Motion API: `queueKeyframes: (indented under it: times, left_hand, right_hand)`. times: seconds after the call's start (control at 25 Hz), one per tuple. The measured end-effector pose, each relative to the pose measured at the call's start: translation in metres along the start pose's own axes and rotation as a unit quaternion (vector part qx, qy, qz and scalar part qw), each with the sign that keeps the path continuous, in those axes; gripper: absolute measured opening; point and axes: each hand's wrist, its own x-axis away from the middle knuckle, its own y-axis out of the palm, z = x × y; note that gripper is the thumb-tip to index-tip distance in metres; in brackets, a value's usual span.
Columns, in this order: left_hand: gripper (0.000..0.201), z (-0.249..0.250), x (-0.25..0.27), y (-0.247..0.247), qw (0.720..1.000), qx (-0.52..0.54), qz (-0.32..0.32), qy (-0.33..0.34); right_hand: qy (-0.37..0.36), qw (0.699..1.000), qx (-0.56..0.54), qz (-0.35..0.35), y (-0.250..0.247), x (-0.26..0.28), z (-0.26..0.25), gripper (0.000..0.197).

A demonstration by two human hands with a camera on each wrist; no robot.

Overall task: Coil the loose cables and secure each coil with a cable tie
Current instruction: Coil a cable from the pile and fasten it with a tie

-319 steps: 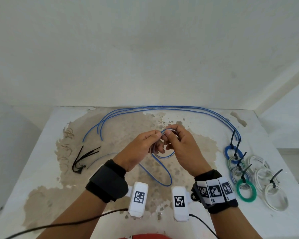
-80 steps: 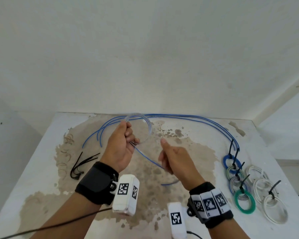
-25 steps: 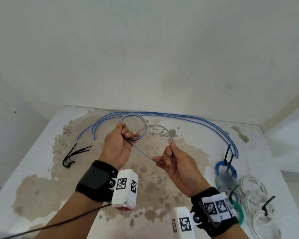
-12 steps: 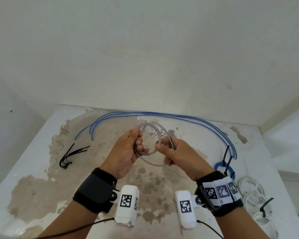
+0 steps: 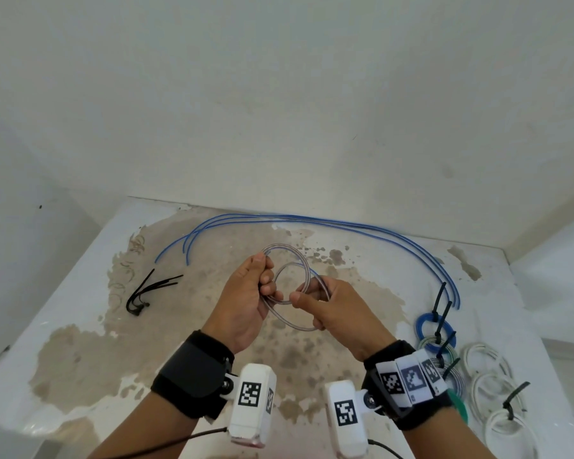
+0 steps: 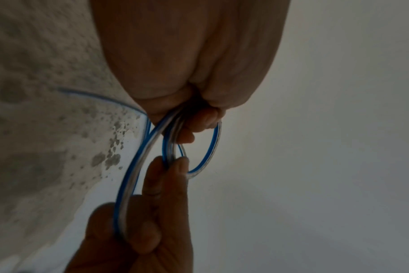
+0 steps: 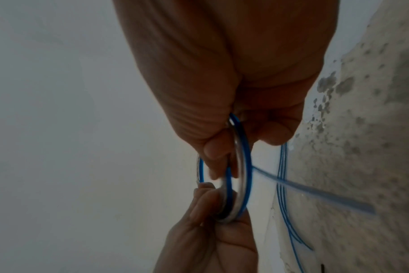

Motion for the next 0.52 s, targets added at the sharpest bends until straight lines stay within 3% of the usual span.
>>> queueKeyframes:
  times: [0.08, 0.16, 0.24, 0.32, 0.4, 0.52]
  left_hand:
    - [0.027, 0.003, 0.001, -0.003, 0.999, 0.045, 0.015, 0.003]
    - [0.027, 0.008, -0.002, -0.008, 0.996, 0.083, 0.040, 0.014]
    - [0.029, 0.016, -0.006, -0.015, 0.991, 0.112, 0.067, 0.019]
    - [0.030, 0.026, -0.012, -0.024, 0.984, 0.151, 0.088, 0.018]
    - [0.033, 0.037, -0.019, -0.029, 0.979, 0.181, 0.096, 0.015]
    - [0.034, 0.049, -0.028, -0.036, 0.976, 0.193, 0.096, 0.013]
  right_hand:
    - [-0.001, 0.999, -0.029, 0.014, 0.003, 0.002, -0.001, 0.026]
    - [0.013, 0.978, -0.203, 0.037, 0.005, 0.001, -0.002, 0.031]
    - [0.014, 0.906, -0.422, 0.030, 0.007, 0.001, -0.004, 0.031]
    - [0.021, 0.851, -0.525, 0.005, 0.012, 0.004, -0.005, 0.030]
    - [0.031, 0.843, -0.538, -0.015, 0.022, 0.006, -0.005, 0.028]
    - [0.039, 0.856, -0.515, -0.012, 0.039, 0.009, -0.009, 0.028]
